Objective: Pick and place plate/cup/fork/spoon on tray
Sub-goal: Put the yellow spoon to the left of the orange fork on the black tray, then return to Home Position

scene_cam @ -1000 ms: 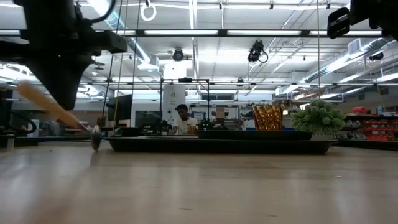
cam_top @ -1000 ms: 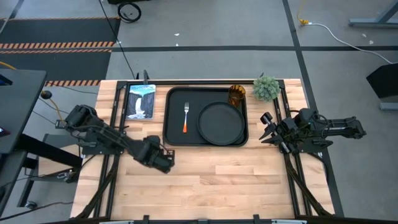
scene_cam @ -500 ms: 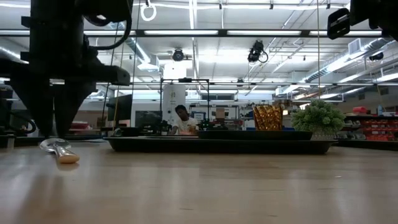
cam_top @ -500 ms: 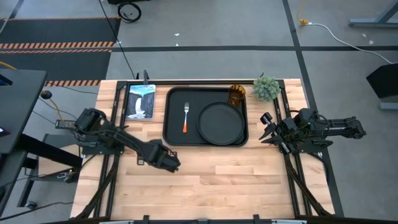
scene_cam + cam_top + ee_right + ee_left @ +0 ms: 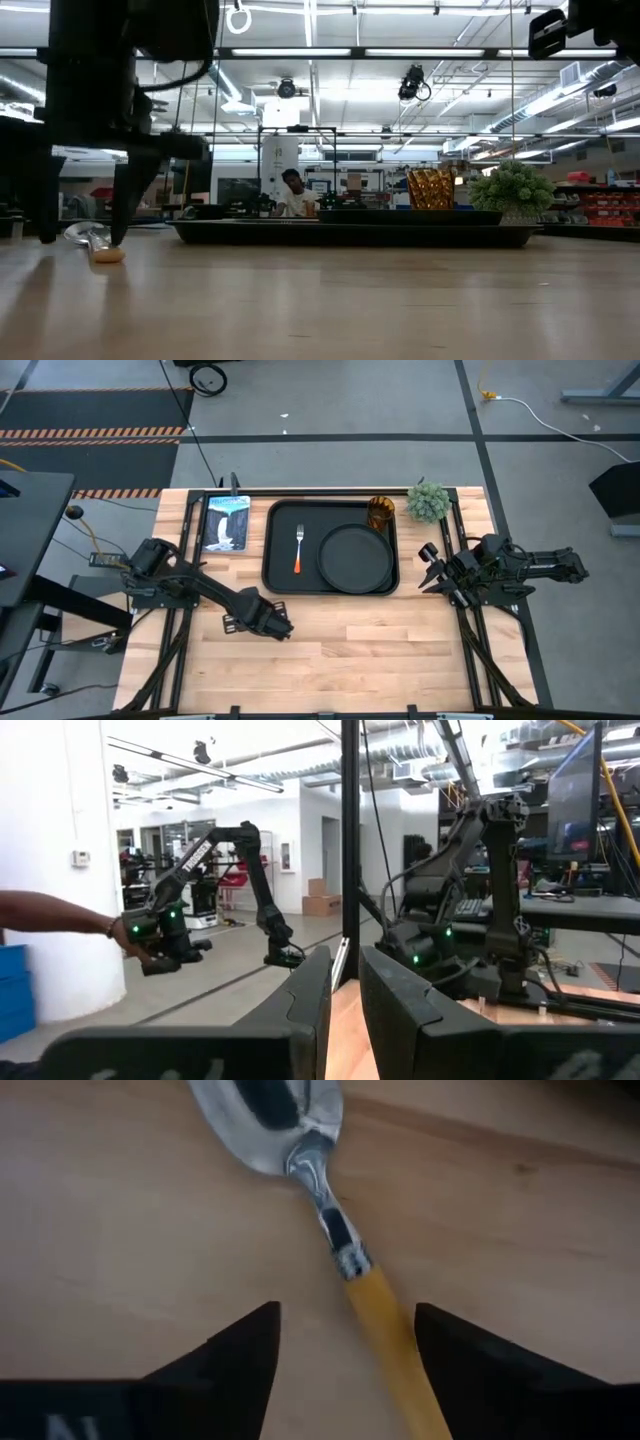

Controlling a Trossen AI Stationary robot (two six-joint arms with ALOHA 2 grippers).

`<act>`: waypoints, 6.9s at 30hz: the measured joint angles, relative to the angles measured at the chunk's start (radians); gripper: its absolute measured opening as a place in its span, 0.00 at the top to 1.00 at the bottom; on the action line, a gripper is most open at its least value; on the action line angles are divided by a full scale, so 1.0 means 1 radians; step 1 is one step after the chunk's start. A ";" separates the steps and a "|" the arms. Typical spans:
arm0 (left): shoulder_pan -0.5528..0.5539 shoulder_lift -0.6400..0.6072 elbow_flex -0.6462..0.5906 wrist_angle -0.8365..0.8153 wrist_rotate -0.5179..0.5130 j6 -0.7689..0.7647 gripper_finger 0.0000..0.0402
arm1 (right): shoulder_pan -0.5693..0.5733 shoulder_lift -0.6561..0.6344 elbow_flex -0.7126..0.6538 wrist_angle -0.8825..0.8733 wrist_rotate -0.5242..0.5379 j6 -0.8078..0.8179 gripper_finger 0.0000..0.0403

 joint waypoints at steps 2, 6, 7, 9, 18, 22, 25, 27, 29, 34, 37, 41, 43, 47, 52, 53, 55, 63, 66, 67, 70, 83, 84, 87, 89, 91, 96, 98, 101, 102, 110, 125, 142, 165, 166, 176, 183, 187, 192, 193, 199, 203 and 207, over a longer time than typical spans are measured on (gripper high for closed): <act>0.008 0.022 0.000 0.008 -0.001 0.012 0.42 | 0.000 0.000 0.000 0.000 0.000 0.000 0.84; 0.024 0.041 0.003 0.026 0.019 0.084 0.49 | 0.000 0.000 0.000 -0.001 0.000 -0.001 0.84; 0.028 0.042 0.004 0.028 0.034 0.109 0.52 | 0.000 0.000 0.000 -0.001 0.000 -0.001 0.84; 0.030 0.043 0.003 0.032 0.058 0.145 0.57 | 0.000 0.000 0.000 -0.001 0.000 -0.002 0.84; 0.008 0.045 0.003 0.048 0.051 0.267 0.79 | 0.000 0.000 0.000 -0.003 0.000 -0.004 0.84; 0.007 0.034 0.001 0.044 0.070 0.305 0.86 | 0.000 0.000 0.000 -0.003 0.000 -0.011 0.84; 0.005 0.015 -0.002 0.029 0.092 0.297 0.87 | 0.000 0.000 0.000 -0.003 0.001 -0.011 0.84; 0.002 -0.002 -0.004 0.010 0.120 0.284 0.85 | 0.000 0.000 0.000 -0.004 0.001 -0.011 0.84; 0.000 -0.017 -0.004 -0.005 0.122 0.274 0.84 | 0.000 0.000 0.000 -0.006 0.002 -0.011 0.84; -0.004 -0.044 -0.004 -0.037 0.109 0.244 0.84 | 0.000 0.000 0.000 -0.007 0.002 -0.011 0.84; -0.004 -0.066 -0.003 -0.062 0.087 0.222 0.84 | 0.000 0.000 0.000 -0.007 0.003 -0.011 0.84; 0.020 -0.102 -0.003 -0.101 0.005 0.209 0.83 | 0.000 0.000 0.000 -0.001 0.004 -0.011 0.84; 0.045 -0.117 -0.002 -0.108 -0.055 0.216 0.83 | 0.000 0.000 0.000 0.003 0.004 -0.014 0.84; 0.130 -0.133 -0.001 -0.093 -0.164 0.306 0.83 | 0.000 0.000 0.000 0.004 0.023 -0.018 0.84; 0.272 -0.132 -0.001 -0.004 -0.178 0.540 0.83 | 0.000 0.000 0.000 0.004 0.028 -0.019 0.84; 0.299 -0.133 -0.001 0.021 -0.178 0.584 0.83 | 0.000 0.000 0.000 0.004 0.030 -0.019 0.84; 0.352 -0.141 -0.001 0.061 -0.168 0.667 0.83 | 0.000 0.000 0.000 0.003 0.046 -0.019 0.84; 0.567 -0.144 -0.001 0.147 -0.178 0.909 0.83 | 0.000 0.000 0.000 0.006 0.093 -0.037 0.84; 0.637 -0.144 -0.001 0.216 -0.178 0.999 0.83 | 0.000 0.000 0.000 0.006 0.128 -0.037 0.84; 0.656 -0.142 -0.001 0.236 -0.174 1.027 0.83 | 0.000 0.000 0.000 0.006 0.136 -0.037 0.84; 0.706 -0.118 -0.001 0.291 -0.142 1.094 0.83 | 0.000 0.000 0.000 0.006 0.154 -0.037 0.84; 0.773 0.007 0.000 0.344 -0.053 1.141 0.83 | 0.000 0.000 0.000 0.002 0.155 0.015 0.84; 0.773 0.009 0.000 0.349 -0.043 1.140 0.83 | 0.000 0.000 0.000 0.002 0.155 0.016 0.84; 0.773 0.010 0.000 0.345 -0.034 1.139 0.83 | 0.000 0.000 0.000 0.007 0.155 0.016 0.84; 0.773 0.010 0.000 0.346 -0.038 1.139 0.80 | 0.000 0.000 0.000 0.005 0.155 0.016 0.84; 0.772 0.010 0.000 0.347 -0.039 1.135 0.76 | 0.000 0.000 0.000 0.006 0.154 0.016 0.84; 0.772 0.007 0.000 0.347 -0.039 1.193 0.63 | 0.000 0.000 0.000 0.014 0.155 -0.006 0.84; 0.772 0.004 0.000 0.350 -0.033 1.242 0.60 | 0.000 0.000 0.000 0.014 0.159 -0.029 0.84; 0.771 -0.023 -0.001 0.348 -0.024 1.333 0.57 | -0.001 0.000 0.000 0.014 0.159 -0.070 0.84; 0.769 -0.036 -0.001 0.349 -0.026 1.366 0.57 | -0.001 0.000 0.000 0.014 0.159 -0.085 0.84; 0.734 -0.124 -0.001 0.520 -0.080 1.706 0.59 | -0.015 0.000 0.000 -0.035 0.376 -0.103 0.84; 0.584 -0.201 -0.001 0.724 -0.073 2.061 0.60 | -0.051 0.000 0.000 -0.215 0.547 -0.055 0.84; 0.367 -0.456 -0.025 0.472 -0.073 2.087 0.60 | -0.052 -0.001 0.000 -0.206 0.604 -0.019 0.84; 0.308 -1.067 -0.580 0.839 -0.092 2.056 0.60 | -0.064 -0.004 -0.136 -0.051 0.705 0.098 0.84; 0.308 -1.098 -0.604 0.854 -0.092 2.055 0.60 | -0.064 -0.004 -0.136 -0.050 0.707 0.104 0.84; 0.309 -1.369 -0.774 0.916 -0.092 2.040 0.60 | -0.064 -0.004 -0.136 -0.048 0.827 0.159 0.84; 0.307 -1.489 -0.871 0.995 -0.016 2.040 0.60 | -0.064 -0.004 -0.136 -0.063 0.834 0.157 0.84; 0.307 -1.553 -0.902 0.984 0.056 2.039 0.60 | -0.064 -0.004 -0.136 -0.062 0.833 0.155 0.84; 0.306 -1.631 -0.915 0.945 0.078 2.068 0.60 | -0.064 -0.004 -0.136 -0.062 0.832 0.155 0.84; 0.307 -1.646 -0.915 0.940 0.078 2.082 0.60 | -0.064 -0.004 -0.136 -0.062 0.832 0.155 0.84; 0.307 -1.677 -0.915 0.942 -0.021 2.077 0.60 | -0.064 -0.004 -0.136 -0.062 0.832 0.155 0.84; 0.307 -1.674 -0.915 0.941 -0.023 1.998 0.60 | -0.064 -0.004 -0.136 -0.062 0.832 0.155 0.84; 0.307 -1.675 -0.915 0.941 -0.023 1.977 0.60 | -0.064 -0.004 -0.136 -0.061 0.832 0.155 0.84</act>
